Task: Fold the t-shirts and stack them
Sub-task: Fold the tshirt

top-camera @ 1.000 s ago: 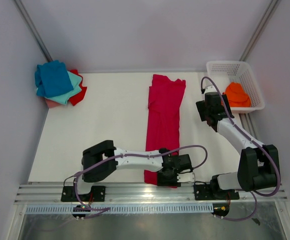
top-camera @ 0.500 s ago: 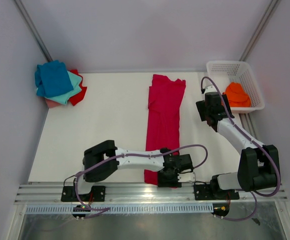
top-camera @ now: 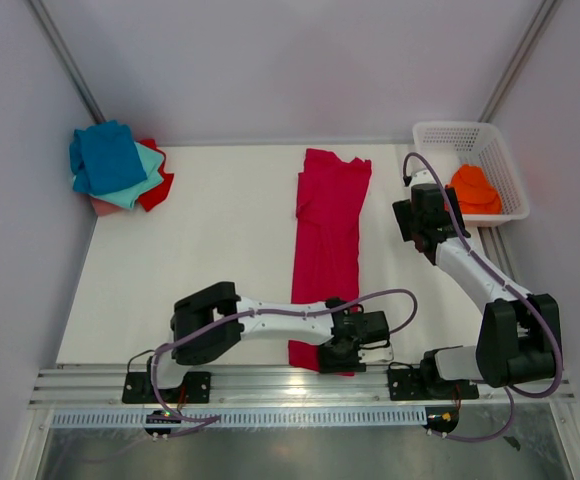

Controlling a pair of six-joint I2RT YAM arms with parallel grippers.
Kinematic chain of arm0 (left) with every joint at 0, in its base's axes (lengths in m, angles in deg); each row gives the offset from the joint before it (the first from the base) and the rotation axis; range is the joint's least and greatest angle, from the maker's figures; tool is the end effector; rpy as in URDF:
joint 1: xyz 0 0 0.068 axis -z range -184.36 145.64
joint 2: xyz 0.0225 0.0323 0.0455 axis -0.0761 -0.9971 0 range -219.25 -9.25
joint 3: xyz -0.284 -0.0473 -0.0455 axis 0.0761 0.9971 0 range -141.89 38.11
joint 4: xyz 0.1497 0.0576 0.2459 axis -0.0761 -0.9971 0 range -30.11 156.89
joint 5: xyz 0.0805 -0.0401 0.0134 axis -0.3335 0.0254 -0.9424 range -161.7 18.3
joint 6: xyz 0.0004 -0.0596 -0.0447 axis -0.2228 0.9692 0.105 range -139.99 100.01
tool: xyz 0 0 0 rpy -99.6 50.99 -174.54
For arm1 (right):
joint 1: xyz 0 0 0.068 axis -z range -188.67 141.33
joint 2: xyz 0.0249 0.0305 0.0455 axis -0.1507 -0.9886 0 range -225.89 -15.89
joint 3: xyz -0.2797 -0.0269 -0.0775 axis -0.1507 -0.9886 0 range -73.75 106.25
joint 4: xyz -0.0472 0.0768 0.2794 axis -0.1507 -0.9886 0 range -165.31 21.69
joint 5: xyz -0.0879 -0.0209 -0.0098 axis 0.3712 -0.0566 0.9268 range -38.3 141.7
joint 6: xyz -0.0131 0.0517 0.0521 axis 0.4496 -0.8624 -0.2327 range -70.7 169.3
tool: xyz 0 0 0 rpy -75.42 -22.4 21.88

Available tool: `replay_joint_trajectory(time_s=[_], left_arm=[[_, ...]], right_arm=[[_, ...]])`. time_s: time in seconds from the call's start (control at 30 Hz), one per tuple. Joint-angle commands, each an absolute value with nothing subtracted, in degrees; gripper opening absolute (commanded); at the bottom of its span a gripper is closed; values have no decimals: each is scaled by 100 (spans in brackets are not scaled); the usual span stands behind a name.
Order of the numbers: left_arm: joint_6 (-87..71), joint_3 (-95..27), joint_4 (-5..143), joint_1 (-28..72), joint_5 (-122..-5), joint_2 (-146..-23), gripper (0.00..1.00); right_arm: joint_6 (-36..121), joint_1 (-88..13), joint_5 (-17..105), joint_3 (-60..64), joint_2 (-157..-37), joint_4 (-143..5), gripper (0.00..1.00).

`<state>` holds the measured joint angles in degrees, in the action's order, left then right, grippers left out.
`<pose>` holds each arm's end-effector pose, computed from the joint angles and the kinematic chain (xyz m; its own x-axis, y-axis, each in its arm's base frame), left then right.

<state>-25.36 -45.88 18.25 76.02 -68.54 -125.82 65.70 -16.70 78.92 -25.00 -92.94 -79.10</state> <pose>0.0693 -0.4294 0.1322 -0.0722 0.9850 -0.1569 0.9970 0.0667 -0.0400 0.3321 0.0180 0.2284 -0.6631 -0.3473 -0.6631 0.0417 0.8674 -0.4959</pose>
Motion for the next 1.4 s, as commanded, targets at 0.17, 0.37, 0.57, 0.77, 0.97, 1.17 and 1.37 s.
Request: replay_joint_trajectory(time_s=[0.17, 0.37, 0.57, 0.77, 0.97, 1.17, 1.37], left_arm=[[-2298, -4495, 1978, 7615, -7082, -13449, 53], [-2324, -4521, 1776, 7615, -7091, -13458, 53], [-2403, -4442, 1653, 7623, -7065, -13528, 53], [-2448, -4442, 1644, 7623, -6802, -13563, 9], [-2623, -4504, 1600, 7623, -6739, -13538, 0], [-2842, -4714, 1460, 7588, -6845, -13239, 0], [-3168, -5338, 890, 6974, -6214, -12887, 0]], right_arm=[[6608, -1676, 7894, -2435, -8989, -7736, 99], [6617, -1676, 7877, -2427, -8954, -7736, 99], [6635, -1676, 7912, -2427, -8936, -7736, 99], [6644, -1676, 7912, -2427, -8910, -7719, 100], [6670, -1676, 7938, -2444, -8884, -7710, 100], [6644, -1676, 7921, -2427, -8910, -7701, 99], [6653, -1676, 7956, -2418, -8936, -7684, 99]])
